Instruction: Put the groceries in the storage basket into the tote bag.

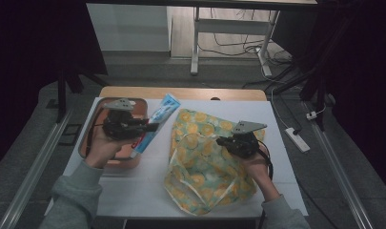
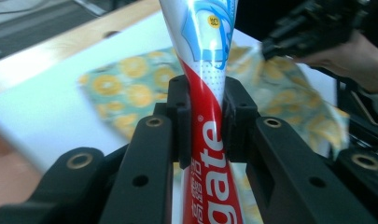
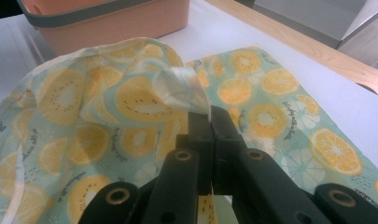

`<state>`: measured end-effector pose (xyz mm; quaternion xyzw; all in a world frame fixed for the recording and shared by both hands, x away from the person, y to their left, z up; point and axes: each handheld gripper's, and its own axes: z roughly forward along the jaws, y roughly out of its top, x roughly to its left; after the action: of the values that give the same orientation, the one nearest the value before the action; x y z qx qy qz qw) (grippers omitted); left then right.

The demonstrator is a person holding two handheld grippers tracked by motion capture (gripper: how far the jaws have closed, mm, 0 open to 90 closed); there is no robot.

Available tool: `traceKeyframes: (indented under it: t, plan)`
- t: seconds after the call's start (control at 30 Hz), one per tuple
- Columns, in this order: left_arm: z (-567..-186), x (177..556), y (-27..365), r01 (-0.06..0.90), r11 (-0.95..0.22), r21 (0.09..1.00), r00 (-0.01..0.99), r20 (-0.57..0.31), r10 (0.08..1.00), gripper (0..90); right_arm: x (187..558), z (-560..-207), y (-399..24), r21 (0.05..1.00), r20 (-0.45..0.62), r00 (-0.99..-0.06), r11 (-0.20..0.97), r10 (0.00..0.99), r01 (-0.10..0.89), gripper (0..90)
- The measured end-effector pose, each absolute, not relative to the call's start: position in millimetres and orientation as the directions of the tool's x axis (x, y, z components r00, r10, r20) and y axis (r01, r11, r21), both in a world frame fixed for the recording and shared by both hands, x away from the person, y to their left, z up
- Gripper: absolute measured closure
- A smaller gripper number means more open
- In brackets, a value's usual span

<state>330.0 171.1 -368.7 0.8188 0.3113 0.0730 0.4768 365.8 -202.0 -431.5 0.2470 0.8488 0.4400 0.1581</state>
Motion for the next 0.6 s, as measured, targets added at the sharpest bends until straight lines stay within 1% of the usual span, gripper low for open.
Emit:
traceKeyframes:
  t: [0.07,0.23,0.4,0.6]
  plan:
    - [-373,326,154,0.418,-0.383,0.824,0.819,-0.159,0.551,75.6,366,-432,-202,0.824,-0.051,-0.829,0.492,0.557,0.281,88.9]
    - [-384,324,123,0.392,-0.435,0.810,0.863,-0.160,0.480,75.6,366,-431,-202,0.827,-0.046,-0.830,0.487,0.556,0.280,88.9]
    - [-391,324,98,0.370,-0.491,0.789,0.890,-0.149,0.432,75.6,367,-430,-205,0.833,-0.032,-0.830,0.474,0.556,0.285,88.9]
    - [-401,318,73,0.321,-0.562,0.762,0.924,-0.122,0.362,75.6,367,-429,-206,0.840,-0.021,-0.829,0.460,0.559,0.289,88.9]
